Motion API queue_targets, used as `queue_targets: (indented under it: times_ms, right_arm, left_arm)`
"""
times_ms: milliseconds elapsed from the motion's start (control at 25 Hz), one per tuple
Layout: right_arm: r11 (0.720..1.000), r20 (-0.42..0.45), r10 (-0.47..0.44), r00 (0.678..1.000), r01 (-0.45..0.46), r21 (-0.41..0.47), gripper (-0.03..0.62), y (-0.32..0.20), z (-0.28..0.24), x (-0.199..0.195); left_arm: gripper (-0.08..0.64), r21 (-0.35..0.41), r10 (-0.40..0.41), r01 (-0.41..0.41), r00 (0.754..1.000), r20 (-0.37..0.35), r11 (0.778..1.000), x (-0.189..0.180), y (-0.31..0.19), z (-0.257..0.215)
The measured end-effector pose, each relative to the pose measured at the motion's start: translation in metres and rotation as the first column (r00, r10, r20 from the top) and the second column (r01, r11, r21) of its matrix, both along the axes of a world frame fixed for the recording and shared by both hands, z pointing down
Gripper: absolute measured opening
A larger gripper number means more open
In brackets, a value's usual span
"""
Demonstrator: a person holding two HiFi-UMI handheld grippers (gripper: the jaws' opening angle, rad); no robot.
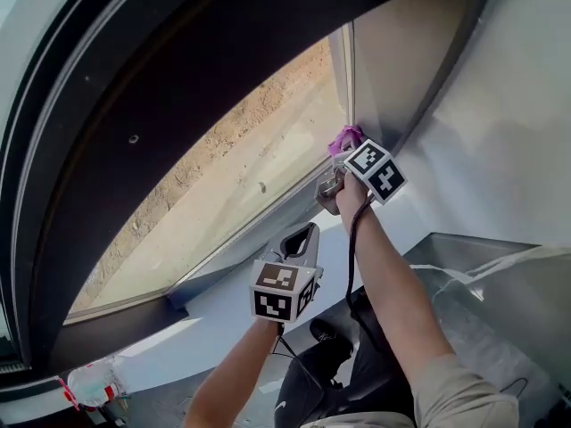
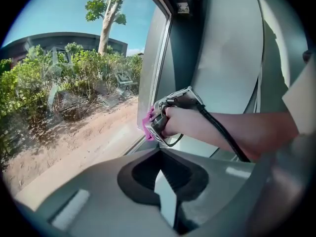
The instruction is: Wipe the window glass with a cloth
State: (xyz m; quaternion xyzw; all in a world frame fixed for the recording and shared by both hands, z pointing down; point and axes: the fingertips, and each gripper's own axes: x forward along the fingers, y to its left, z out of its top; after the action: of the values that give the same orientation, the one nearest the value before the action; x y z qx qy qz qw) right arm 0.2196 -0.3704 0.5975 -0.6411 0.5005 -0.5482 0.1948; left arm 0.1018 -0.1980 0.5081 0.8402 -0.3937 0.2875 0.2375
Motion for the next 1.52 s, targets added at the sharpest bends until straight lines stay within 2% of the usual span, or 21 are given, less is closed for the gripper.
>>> queue_targets:
  times_ms: [200, 360, 600, 800, 1160, 1400, 1520]
  right_arm:
    - [0.992, 0.025, -0.013, 1.000, 0.010, 0.124, 0.054, 0.002, -0.073, -0.003]
    - [0.972, 0.033, -0.018, 0.999, 0.009, 0.237, 0.054, 0.002, -0.142, -0.001]
    - [0.919, 0.029, -0.019, 0.999, 0.006, 0.395, 0.054, 0.002, -0.242, 0.006]
    - [0.853, -0.029, -0.037, 0.999, 0.047, 0.520, 0.054, 0.005, -0.320, 0.006]
    - [0.785, -0.121, -0.100, 0.988, 0.153, 0.600, 0.054, 0.004, -0.387, 0.007]
    - [0.755, -0.184, -0.160, 0.970, 0.240, 0.610, 0.064, 0.007, -0.395, 0.005]
    - [0.751, -0.214, -0.203, 0.956, 0.292, 0.592, 0.064, 0.017, -0.388, 0.002]
  left_arm:
    - [0.000, 0.023, 0.009, -0.009, 1.000, -0.005, 1.000, 0.003, 0.008, -0.031]
    - [0.000, 0.056, 0.011, -0.010, 1.000, -0.006, 0.998, 0.004, 0.009, -0.060]
    - [0.000, 0.097, 0.017, -0.016, 1.000, -0.007, 0.995, 0.010, 0.011, -0.100]
    - [0.000, 0.128, 0.006, -0.004, 1.000, -0.014, 0.992, 0.012, 0.006, -0.129]
    - [0.000, 0.151, -0.026, 0.029, 0.999, -0.019, 0.988, 0.015, -0.001, -0.164]
    - [0.000, 0.141, -0.042, 0.045, 0.999, -0.022, 0.989, 0.021, -0.005, -0.168]
    - [0.000, 0.135, -0.044, 0.048, 0.999, -0.030, 0.990, 0.022, -0.001, -0.171]
